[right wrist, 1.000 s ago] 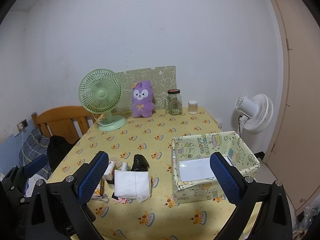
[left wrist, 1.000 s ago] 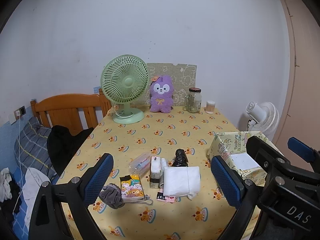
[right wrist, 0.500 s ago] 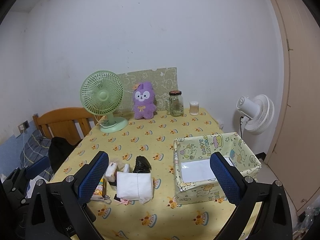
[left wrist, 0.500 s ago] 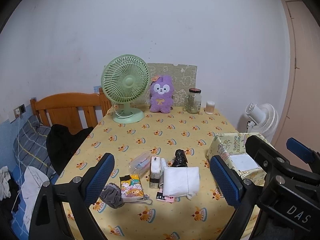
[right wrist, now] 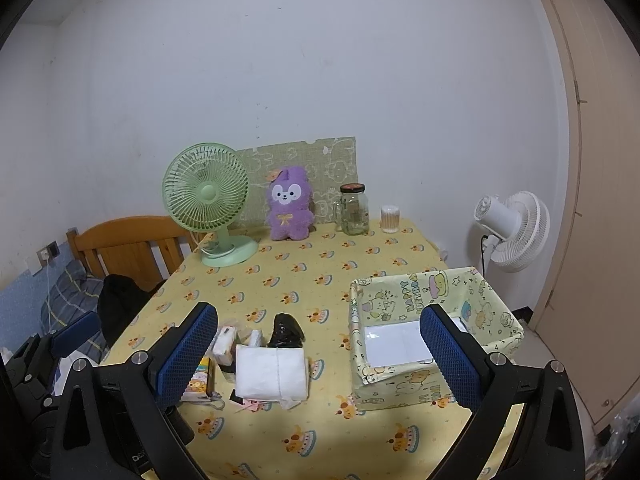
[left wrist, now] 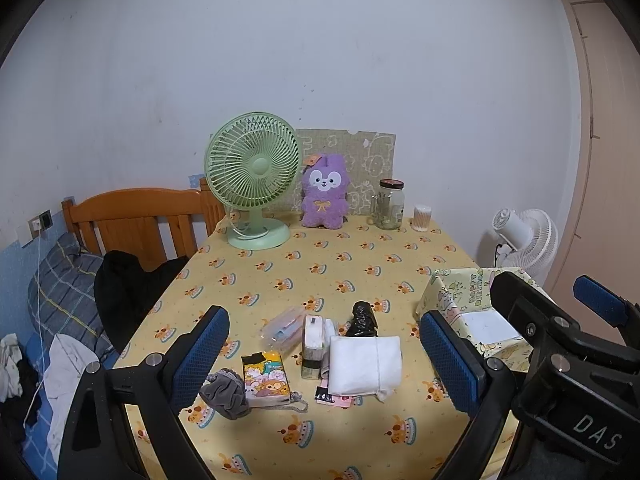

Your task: Organize soft objects

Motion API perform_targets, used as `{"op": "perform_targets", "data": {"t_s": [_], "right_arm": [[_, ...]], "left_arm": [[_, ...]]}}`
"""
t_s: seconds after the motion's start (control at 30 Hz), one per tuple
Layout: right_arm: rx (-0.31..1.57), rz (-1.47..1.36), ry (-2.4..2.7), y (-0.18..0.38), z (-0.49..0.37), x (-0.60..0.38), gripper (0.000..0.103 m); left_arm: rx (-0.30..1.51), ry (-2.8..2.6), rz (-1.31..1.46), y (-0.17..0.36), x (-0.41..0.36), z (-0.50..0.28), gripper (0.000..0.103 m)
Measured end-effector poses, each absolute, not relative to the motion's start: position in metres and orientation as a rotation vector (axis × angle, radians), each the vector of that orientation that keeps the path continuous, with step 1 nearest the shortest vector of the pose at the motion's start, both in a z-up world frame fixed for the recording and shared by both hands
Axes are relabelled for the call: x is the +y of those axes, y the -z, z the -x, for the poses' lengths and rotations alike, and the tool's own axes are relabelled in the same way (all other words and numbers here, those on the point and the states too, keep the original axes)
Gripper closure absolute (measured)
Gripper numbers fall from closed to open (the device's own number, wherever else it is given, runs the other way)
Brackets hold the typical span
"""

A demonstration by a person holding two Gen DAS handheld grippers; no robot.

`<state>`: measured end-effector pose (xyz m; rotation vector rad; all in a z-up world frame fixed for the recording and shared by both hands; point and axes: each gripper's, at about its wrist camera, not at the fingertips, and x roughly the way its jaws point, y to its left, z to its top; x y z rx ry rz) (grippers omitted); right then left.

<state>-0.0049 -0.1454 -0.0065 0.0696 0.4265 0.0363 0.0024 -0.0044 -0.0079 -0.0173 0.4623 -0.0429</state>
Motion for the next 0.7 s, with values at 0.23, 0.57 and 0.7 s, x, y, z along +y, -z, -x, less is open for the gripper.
{"op": "perform_targets", "data": {"t_s": [0.23,0.57,0.7], "right_arm": [[0.428,-0.068,-0.037,0.007,0.004,-0.144,0.001],[0.443,-0.064,-0.044,0.013,-0.005,-0.137,0.001],[0.457,-0.064,-0.050,0.017,-0.010,-0.134,0.001]], "left_arm": [[0.462,0.040,0.016,0.008,-0.002,-0.003,0.007],[0.477,0.042,0.019,0.014,0.001,-0.011,0.009],[0.498,0.061,0.030,0.020,0.004,-0.017,0.011]]}}
